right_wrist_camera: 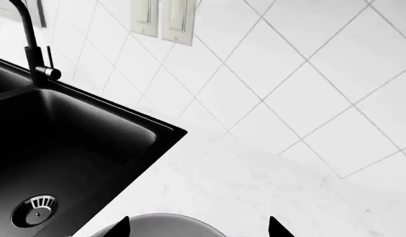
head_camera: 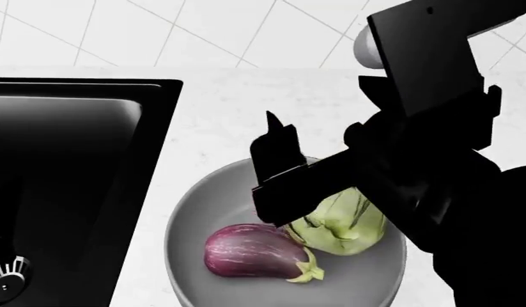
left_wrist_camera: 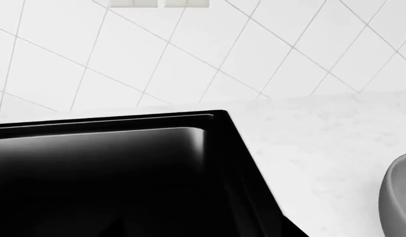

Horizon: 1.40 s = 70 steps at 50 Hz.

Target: There is a mixed pile of frozen fruits and vegetables on the counter. Locate all the frozen vegetables and place the items in a bowl on the counter. Take all the frozen fruits and defrost them in a running sink.

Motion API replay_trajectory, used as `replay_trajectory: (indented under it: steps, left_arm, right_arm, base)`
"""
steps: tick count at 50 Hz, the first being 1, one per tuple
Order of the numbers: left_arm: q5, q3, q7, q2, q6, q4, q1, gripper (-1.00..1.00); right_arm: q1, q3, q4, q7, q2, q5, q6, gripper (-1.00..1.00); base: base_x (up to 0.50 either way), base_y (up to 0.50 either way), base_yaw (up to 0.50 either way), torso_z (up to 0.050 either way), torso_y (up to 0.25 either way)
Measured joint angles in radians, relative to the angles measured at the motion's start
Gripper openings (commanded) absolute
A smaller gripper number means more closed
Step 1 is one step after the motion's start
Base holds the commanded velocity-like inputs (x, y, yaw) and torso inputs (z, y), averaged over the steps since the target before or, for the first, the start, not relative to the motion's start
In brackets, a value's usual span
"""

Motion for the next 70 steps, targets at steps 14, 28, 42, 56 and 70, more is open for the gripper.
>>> replay_trajectory:
  steps: [14,28,42,56,70]
  left_arm:
    - [-0.027,-0.013,-0.015,-0.007,0.0,0.004,-0.016,1.0]
    - [-0.065,-0.032,-0.043,-0.024,-0.008,0.015,-0.036,1.0]
    - [-0.083,-0.047,-0.046,-0.038,-0.005,0.017,-0.033,1.0]
    - [-0.086,-0.046,-0.05,-0.038,0.0,0.017,-0.031,1.0]
    - [-0.086,-0.045,-0.051,-0.043,0.004,0.018,-0.026,1.0]
  right_arm:
    - [-0.01,0.083,-0.073,0.05,0.094,0.028,-0.058,1.0]
    - [-0.345,0.294,-0.23,0.046,0.34,0.036,-0.287,1.0]
    - [-0.495,0.381,-0.295,0.058,0.44,0.055,-0.378,1.0]
    - [-0.621,0.445,-0.322,0.053,0.484,0.036,-0.442,1.0]
    - [-0.816,0.54,-0.354,0.03,0.506,-0.026,-0.513,1.0]
  base:
    - [0.0,0.0,0.0,0.0,0.0]
    - [-0.06,0.0,0.0,0.0,0.0]
    - [-0.37,0.0,0.0,0.0,0.0]
    - [-0.37,0.09,0.0,0.0,0.0]
    - [-0.1,0.49,0.0,0.0,0.0]
